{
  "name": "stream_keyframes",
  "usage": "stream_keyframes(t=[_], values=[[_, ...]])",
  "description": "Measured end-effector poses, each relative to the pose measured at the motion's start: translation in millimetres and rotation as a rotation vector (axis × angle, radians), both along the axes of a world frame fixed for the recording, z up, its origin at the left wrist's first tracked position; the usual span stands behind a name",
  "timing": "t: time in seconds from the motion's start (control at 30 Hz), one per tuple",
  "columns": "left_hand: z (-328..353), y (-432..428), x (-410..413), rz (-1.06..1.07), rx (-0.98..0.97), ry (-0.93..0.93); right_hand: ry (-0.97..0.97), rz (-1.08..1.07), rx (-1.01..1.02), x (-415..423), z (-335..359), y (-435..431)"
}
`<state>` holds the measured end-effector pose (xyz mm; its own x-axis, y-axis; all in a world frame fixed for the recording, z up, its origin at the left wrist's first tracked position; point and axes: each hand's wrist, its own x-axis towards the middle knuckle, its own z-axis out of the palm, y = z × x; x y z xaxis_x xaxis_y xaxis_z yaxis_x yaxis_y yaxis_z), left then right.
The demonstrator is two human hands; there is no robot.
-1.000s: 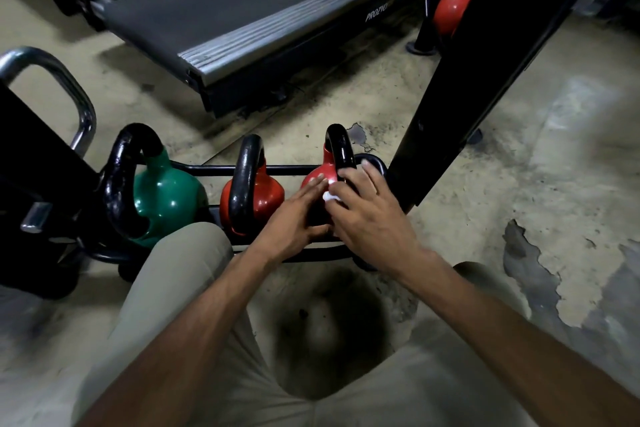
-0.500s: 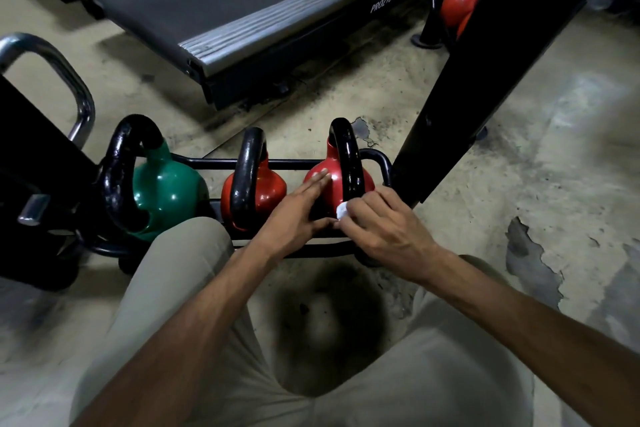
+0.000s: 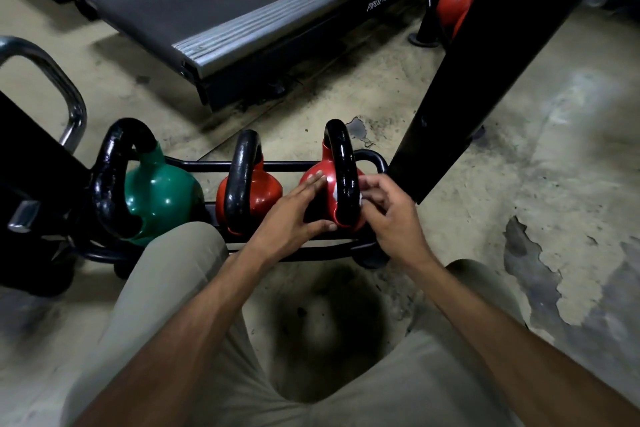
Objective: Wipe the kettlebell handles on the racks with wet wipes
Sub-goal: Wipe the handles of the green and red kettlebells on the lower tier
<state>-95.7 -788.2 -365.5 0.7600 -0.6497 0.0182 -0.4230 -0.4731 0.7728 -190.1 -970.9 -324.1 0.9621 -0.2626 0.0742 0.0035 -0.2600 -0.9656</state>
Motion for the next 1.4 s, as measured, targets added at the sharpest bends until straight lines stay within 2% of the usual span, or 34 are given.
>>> stream_keyframes(t=[0.1, 0.2, 0.3, 0.63, 0.7, 0.83, 0.93, 1.0, 1.07, 1.13, 1.2, 1.3, 1.4], values=[[1.4, 0.0, -0.3, -0.004, -0.010, -0.005, 0.128, 0.100, 0.261, 21.6, 12.0, -2.6], [3.0, 0.1, -0.9, -0.003, -0.003, -0.012, 0.245, 0.200, 0.276, 29.8, 16.8, -14.7], [2.2, -0.3, -0.8, -0.009, 0.003, -0.013, 0.237, 0.251, 0.233, 26.2, 15.2, -21.9], [4.2, -0.4, -1.6, 0.000, -0.012, 0.001, 0.073, -0.091, 0.085, -29.1, -6.6, -4.0], [4.7, -0.5, -2.4, 0.005, -0.003, -0.016, 0.007, -0.113, -0.127, -32.4, -11.4, 4.5], [4.6, -2.2, -1.8, 0.006, 0.006, -0.007, -0.353, 0.021, -0.939, -26.3, -9.4, 6.5], [1.7, -1.2, -0.4, 0.006, -0.004, -0.004, -0.559, 0.173, -1.419, -16.5, -3.7, 2.6], [-0.6, -2.0, 0.0, 0.005, -0.018, 0.003, -0.530, 0.269, -1.650, -4.6, 4.0, 5.9], [-1.3, -3.2, 1.5, 0.001, -0.027, 0.001, -0.349, 0.369, -1.824, 11.7, 17.3, 14.9], [-0.6, -3.3, 1.4, 0.002, -0.018, -0.004, -0.122, 0.430, -1.976, 24.8, 30.1, 26.4], [-2.1, -2.9, 0.6, -0.010, -0.030, 0.010, -0.050, 0.452, -2.061, 29.6, 34.8, 34.3], [0.8, 0.5, -1.6, -0.002, -0.072, 0.082, -0.273, 0.481, -1.992, 20.3, 31.5, 29.6], [-4.5, 2.2, 2.0, -0.002, -0.039, 0.022, -0.517, 0.489, -1.827, -1.7, 22.0, 12.9]])
